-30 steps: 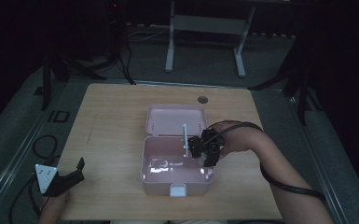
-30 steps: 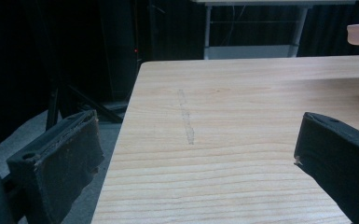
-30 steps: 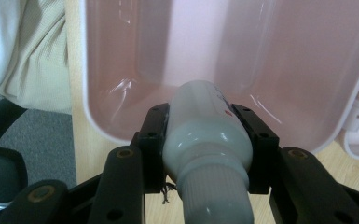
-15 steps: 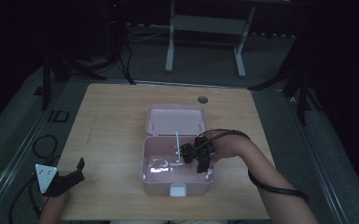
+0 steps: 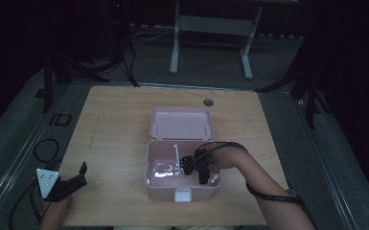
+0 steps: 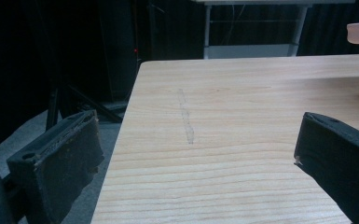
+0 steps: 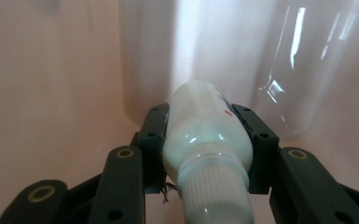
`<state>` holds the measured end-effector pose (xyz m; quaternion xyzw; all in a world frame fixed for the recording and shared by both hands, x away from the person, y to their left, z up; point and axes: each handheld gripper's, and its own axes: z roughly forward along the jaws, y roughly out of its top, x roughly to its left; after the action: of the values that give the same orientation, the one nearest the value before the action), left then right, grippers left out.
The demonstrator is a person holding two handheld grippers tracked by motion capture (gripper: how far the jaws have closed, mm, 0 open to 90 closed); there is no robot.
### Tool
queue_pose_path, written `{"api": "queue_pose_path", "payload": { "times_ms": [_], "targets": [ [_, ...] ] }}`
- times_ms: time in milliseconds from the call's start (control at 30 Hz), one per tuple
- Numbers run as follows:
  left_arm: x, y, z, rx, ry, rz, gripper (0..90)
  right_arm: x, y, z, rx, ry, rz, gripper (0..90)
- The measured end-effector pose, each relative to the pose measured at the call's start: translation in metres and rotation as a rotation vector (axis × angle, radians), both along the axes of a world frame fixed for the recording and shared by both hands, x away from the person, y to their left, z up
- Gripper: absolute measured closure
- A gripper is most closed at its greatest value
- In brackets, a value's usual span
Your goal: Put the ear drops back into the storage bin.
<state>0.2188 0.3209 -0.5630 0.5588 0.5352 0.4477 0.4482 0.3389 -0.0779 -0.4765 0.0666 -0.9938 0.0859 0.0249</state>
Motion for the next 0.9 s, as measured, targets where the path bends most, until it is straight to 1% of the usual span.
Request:
{"api": "queue_pose_path", "payload": {
  "times_ms": [167, 200, 233, 300, 400, 467, 533, 667, 733, 900],
  "targets": [
    [0.0, 0.0, 0.0, -0.001, 0.002, 0.0, 1.0, 0.0, 0.002, -0.013, -0.03, -0.008, -0.012, 59.5],
    [0.0, 0.0, 0.0, -0.001, 0.002, 0.0, 1.0, 0.001, 0.002, -0.016, -0.034, -0.008, -0.023, 59.4],
    [0.0, 0.0, 0.0, 0.0, 0.002, -0.001, 1.0, 0.001, 0.001, -0.018, -0.039, -0.008, -0.018, 59.5],
    [0.0, 0.0, 0.0, 0.0, 0.002, -0.001, 1.0, 0.001, 0.0, -0.021, -0.047, -0.004, -0.026, 59.4],
    [0.0, 0.0, 0.0, 0.001, 0.002, 0.0, 1.0, 0.001, 0.0, -0.023, -0.04, -0.003, -0.023, 59.4],
    [0.0, 0.0, 0.0, 0.001, 0.002, 0.0, 1.0, 0.001, 0.0, -0.024, -0.044, -0.003, -0.022, 59.4],
    [0.0, 0.0, 0.0, 0.002, 0.002, 0.0, 1.0, 0.001, 0.001, -0.024, -0.039, -0.011, -0.023, 59.4],
    [0.0, 0.0, 0.0, 0.002, 0.002, -0.001, 1.0, 0.002, 0.001, -0.025, -0.056, -0.01, -0.022, 59.4],
    [0.0, 0.0, 0.0, 0.002, 0.002, -0.001, 1.0, 0.002, 0.002, -0.025, -0.063, -0.011, -0.031, 59.3],
    [0.0, 0.0, 0.0, 0.004, 0.0, -0.001, 1.0, 0.002, 0.002, -0.026, -0.069, -0.009, -0.036, 58.0]
  ]
}}
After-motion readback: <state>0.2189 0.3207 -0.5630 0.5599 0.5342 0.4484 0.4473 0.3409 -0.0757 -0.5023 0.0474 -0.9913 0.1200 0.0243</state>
